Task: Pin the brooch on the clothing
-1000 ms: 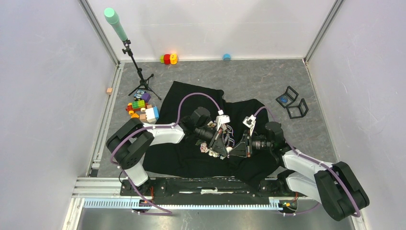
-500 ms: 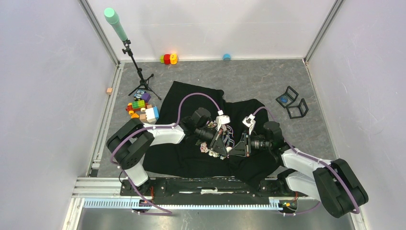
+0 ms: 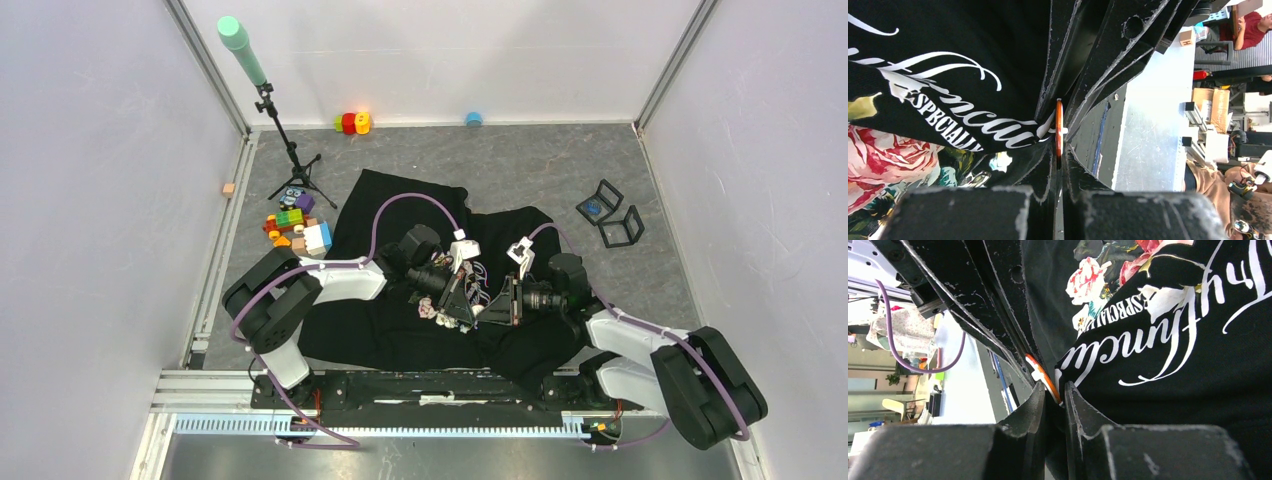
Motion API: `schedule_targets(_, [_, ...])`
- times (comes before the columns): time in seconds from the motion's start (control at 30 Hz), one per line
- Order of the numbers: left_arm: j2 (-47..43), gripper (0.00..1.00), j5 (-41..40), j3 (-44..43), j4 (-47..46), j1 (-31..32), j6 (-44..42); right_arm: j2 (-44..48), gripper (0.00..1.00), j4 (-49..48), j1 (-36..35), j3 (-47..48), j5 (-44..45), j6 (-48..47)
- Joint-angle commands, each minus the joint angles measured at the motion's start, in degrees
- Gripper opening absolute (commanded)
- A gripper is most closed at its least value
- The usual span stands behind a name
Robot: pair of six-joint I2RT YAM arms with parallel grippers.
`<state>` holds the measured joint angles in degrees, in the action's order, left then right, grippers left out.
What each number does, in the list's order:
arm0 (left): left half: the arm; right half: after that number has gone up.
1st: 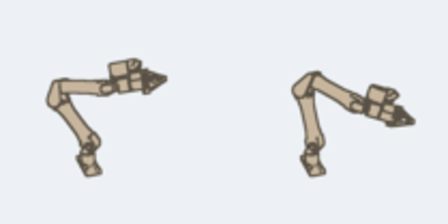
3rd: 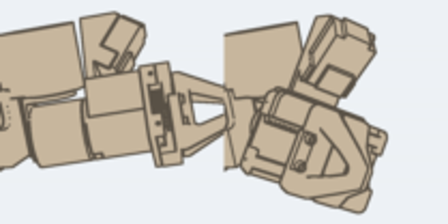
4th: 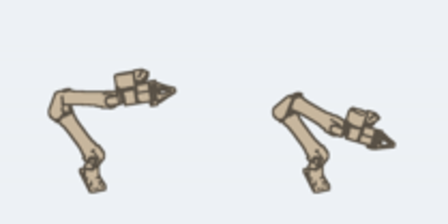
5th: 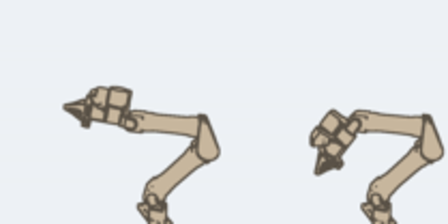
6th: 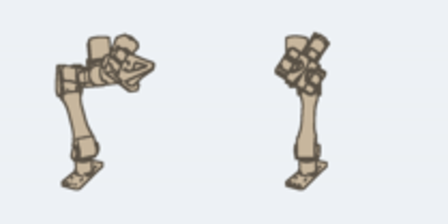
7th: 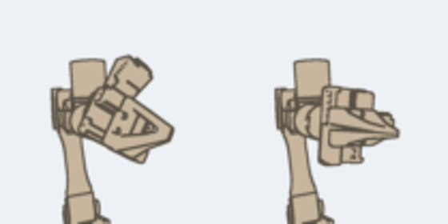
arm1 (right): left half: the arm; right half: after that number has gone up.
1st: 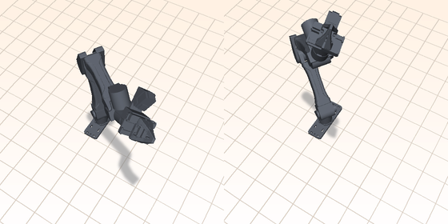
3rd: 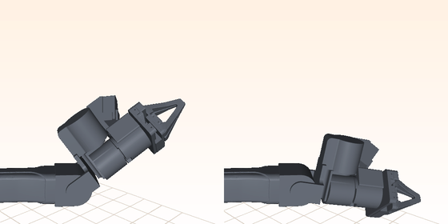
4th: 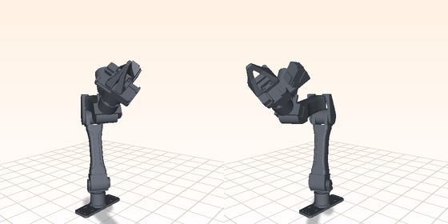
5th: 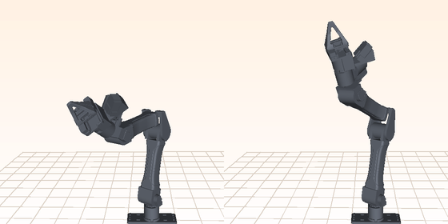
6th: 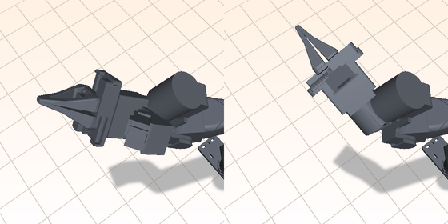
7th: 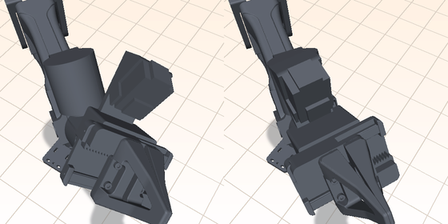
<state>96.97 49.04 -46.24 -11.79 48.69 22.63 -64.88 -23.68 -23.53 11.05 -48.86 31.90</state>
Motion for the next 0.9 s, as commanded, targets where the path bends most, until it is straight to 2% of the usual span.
schedule_targets(0.0, [-2.8, 0.02, 11.9, -3.9, -5.6, 3.7, 0.3, -2.2, 0.0, -3.2, 0.9, 0.6, 14.4, -0.7])
schedule_targets(0.33, [-3.5, 0.02, 10.6, -3.5, -5.2, 3.8, 0.0, -3.0, 0.0, -3.6, 1.6, -0.1, 16.4, 1.0])
schedule_targets(0.57, [-2.5, 0.02, 3.1, -4.0, -3.1, 3.7, 1.1, -1.0, 0.0, -2.9, 2.3, -0.9, 17.7, 0.4])
schedule_targets(0.73, [0.0, 0.02, -0.1, -5.4, -3.3, 3.6, 5.4, 0.0, 0.0, -3.8, 2.3, -1.3, 16.0, -0.6])
schedule_targets(0.87, [0.7, 0.02, -1.0, -5.5, -7.9, 3.6, 10.4, 1.0, 0.0, -3.8, 2.4, -1.5, 15.5, -1.2])
